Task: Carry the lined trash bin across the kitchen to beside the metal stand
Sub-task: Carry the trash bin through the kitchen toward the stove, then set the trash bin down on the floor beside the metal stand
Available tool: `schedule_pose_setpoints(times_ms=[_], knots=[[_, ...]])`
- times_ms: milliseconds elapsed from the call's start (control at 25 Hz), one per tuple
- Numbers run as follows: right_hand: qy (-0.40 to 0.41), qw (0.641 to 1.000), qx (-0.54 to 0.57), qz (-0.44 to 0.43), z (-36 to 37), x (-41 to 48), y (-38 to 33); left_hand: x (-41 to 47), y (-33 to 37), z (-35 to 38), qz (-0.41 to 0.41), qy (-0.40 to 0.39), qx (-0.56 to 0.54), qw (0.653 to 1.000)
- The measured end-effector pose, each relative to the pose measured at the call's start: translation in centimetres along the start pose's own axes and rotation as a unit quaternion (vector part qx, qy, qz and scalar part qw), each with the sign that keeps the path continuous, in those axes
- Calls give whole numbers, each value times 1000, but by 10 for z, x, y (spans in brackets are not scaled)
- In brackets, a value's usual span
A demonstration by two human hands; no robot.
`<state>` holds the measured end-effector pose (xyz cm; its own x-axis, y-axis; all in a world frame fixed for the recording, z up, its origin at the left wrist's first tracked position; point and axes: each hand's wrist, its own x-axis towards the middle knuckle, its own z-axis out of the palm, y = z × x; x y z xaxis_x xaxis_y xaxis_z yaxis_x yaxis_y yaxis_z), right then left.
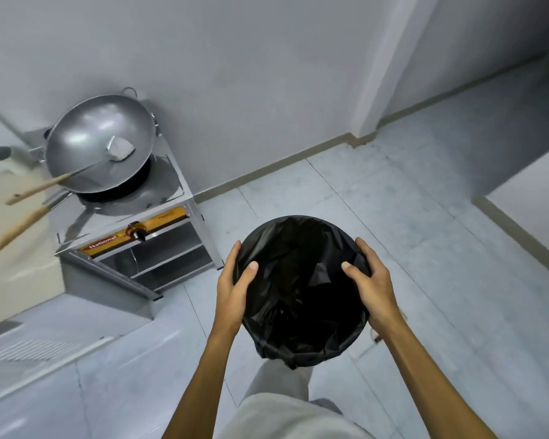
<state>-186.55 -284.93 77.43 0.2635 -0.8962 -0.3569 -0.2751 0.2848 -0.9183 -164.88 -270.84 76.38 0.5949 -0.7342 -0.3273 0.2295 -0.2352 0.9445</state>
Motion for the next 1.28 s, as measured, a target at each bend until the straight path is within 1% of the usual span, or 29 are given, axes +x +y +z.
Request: schedule_pose_setpoints(times_ms=[120, 200, 360, 560, 720, 880, 960, 1080, 1280], knots=[[-29, 999, -5, 16, 6, 73, -16, 61, 11, 19, 2, 41, 13, 999], [-43, 999, -9, 17, 8, 107, -27, 91, 25, 30, 16, 49, 25, 998], [-84, 996, -22, 37, 11, 191, -49, 154, 36, 54, 5, 83, 22, 996], [-141, 987, -57, 46, 29, 294, -58, 222, 24, 78, -14, 145, 7, 989], [-195, 975, -92, 51, 52, 377, -41, 275, -8, 91, -26, 201, -6, 979], [-228, 966, -111, 51, 88, 452, 15, 330, -71, 92, -24, 251, -12, 968], [-238, 963, -114, 55, 112, 484, 57, 356, -116, 86, -27, 276, -12, 961], [-257, 957, -121, 56, 150, 528, 125, 395, -192, 73, -36, 288, -1, 957], [-263, 955, -134, 34, 193, 582, 224, 452, -303, 56, -36, 322, -7, 946]])
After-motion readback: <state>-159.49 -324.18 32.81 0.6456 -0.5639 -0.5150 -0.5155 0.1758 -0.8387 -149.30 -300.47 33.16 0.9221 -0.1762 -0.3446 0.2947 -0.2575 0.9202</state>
